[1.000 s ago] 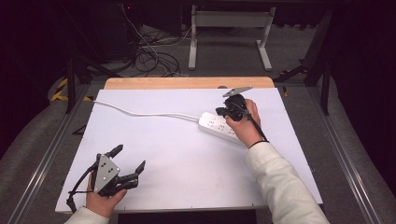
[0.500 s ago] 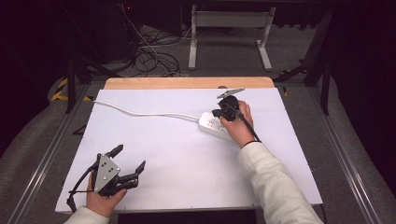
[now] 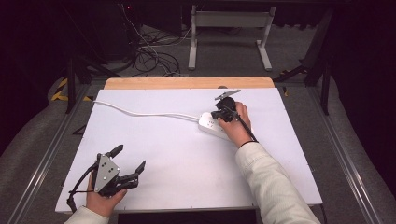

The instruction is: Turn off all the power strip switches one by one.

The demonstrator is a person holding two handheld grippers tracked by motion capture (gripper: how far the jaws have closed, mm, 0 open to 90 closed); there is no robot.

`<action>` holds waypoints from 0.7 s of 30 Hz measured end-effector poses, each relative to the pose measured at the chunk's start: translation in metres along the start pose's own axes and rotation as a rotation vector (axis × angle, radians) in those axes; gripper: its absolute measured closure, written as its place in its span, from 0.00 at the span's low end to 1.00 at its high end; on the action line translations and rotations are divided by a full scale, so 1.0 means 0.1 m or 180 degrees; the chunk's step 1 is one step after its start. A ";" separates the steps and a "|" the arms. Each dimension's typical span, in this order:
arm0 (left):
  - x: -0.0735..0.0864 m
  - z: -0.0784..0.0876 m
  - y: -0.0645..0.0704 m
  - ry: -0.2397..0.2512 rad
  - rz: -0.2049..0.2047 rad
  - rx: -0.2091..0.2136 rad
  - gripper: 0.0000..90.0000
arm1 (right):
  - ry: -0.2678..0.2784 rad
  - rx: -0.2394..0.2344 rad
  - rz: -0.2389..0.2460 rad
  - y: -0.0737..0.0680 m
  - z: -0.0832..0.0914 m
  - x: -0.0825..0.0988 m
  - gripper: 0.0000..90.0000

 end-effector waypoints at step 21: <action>0.00 0.00 0.01 0.0006 -0.0004 0.0002 0.16 | -0.0073 0.0027 0.0052 -0.02 -0.02 0.01 1.00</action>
Point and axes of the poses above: each handheld gripper's, and its own axes: z roughly backward along the jaws, x roughly out of its underside, y roughly to its right, the point moved 10 cm from there along -z, roughly forward along the jaws, and after that the axes turned 6 degrees about -x, right-handed, at the moved point
